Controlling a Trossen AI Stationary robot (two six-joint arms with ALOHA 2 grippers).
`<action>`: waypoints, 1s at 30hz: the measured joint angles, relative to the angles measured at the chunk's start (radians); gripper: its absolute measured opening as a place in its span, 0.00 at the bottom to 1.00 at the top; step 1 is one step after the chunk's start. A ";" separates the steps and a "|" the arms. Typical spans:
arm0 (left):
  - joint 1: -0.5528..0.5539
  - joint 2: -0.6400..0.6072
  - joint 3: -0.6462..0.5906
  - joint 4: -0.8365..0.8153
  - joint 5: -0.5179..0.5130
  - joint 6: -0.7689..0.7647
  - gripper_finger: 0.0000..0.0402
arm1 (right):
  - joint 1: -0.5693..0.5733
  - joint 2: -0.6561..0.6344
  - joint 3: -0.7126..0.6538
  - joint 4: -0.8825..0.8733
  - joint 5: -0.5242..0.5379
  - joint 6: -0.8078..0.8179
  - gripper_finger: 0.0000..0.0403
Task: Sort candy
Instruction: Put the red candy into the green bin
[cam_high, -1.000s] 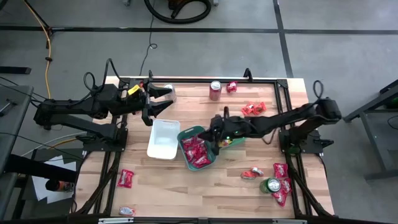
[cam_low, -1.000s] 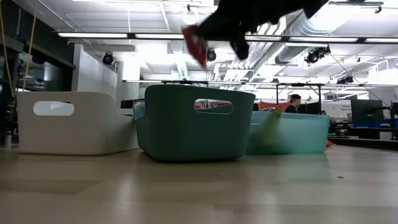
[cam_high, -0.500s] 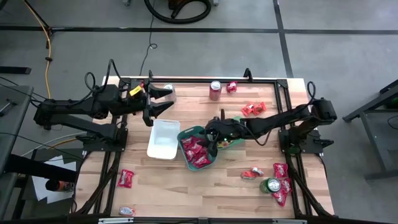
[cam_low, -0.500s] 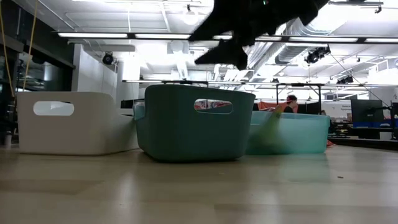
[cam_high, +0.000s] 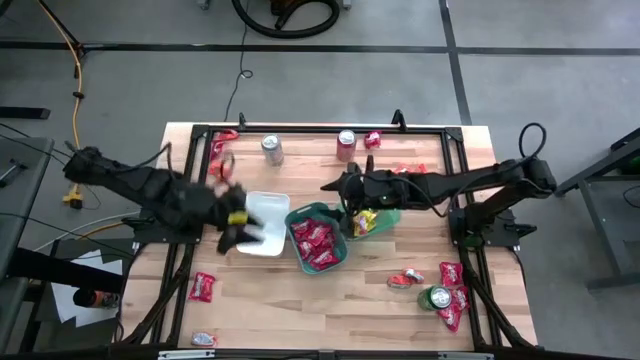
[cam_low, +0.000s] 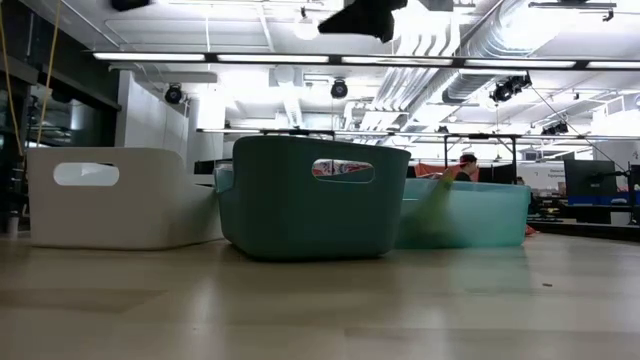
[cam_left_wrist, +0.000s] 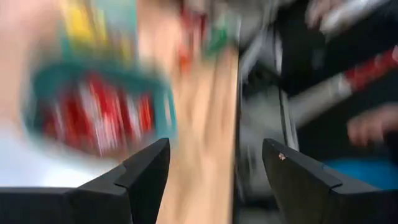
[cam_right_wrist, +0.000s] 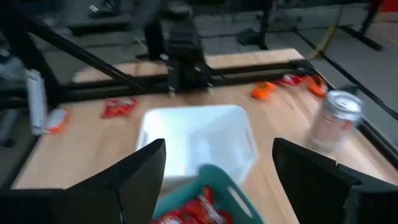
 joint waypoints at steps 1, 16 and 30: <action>-0.046 0.007 0.000 -0.060 0.019 -0.067 0.60 | -0.006 0.000 0.002 -0.004 0.000 0.000 0.72; -0.675 0.265 -0.075 -0.412 -0.035 -0.440 0.60 | -0.067 0.000 0.002 -0.065 0.000 0.057 0.72; -0.681 0.313 -0.358 -0.200 0.071 -0.394 0.60 | -0.067 0.001 0.002 -0.088 0.000 0.079 0.72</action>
